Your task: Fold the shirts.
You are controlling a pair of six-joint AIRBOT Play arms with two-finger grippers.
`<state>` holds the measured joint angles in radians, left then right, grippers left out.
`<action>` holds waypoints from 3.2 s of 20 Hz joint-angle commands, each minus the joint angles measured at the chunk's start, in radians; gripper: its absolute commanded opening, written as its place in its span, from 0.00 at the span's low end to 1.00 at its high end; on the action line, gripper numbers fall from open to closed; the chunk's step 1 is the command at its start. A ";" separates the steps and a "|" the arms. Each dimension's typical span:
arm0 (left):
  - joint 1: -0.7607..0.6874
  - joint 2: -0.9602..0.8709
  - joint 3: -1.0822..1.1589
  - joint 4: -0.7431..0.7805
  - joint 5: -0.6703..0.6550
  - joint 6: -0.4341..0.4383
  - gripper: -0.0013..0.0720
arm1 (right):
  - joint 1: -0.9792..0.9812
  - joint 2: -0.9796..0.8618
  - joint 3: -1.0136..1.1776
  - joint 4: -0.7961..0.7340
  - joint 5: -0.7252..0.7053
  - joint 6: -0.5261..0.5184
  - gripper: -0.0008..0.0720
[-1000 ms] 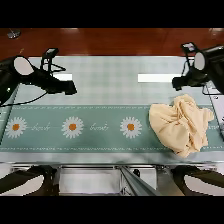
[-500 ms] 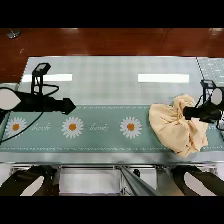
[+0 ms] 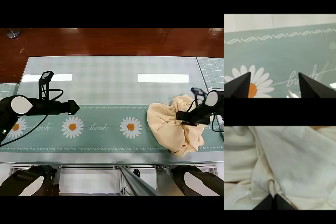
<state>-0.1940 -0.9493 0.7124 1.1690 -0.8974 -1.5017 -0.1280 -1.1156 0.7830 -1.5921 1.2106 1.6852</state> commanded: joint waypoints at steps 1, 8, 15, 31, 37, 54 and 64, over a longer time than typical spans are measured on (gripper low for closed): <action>0.009 0.005 0.016 0.114 -0.099 0.069 0.97 | -0.001 0.142 0.140 0.013 -0.037 -0.041 0.03; 0.058 0.292 0.017 -0.010 -0.182 0.068 0.97 | -0.001 0.320 0.637 0.129 -0.046 -0.128 0.03; 0.058 0.365 0.013 -0.045 -0.197 0.045 0.97 | -0.001 0.314 0.995 0.325 -0.072 -0.238 0.03; 0.059 0.203 0.005 -0.040 -0.099 0.042 0.97 | 0.695 -0.031 0.754 0.474 -0.002 -0.259 0.03; 0.058 0.200 0.005 -0.040 -0.099 0.077 0.97 | 0.828 -0.264 0.388 0.615 -0.324 -0.161 0.90; -0.089 -0.073 -0.374 -0.955 0.100 0.519 0.97 | -0.076 0.256 -0.394 0.717 -0.041 -0.337 0.86; -0.087 -0.228 -0.175 -0.981 -0.046 0.630 0.04 | 0.335 0.093 -0.381 0.867 -0.254 -0.252 0.86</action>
<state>-0.3031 -1.1614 0.4801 0.2043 -0.8871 -0.9062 0.1074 -0.9421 0.3927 -0.8120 1.0214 1.4189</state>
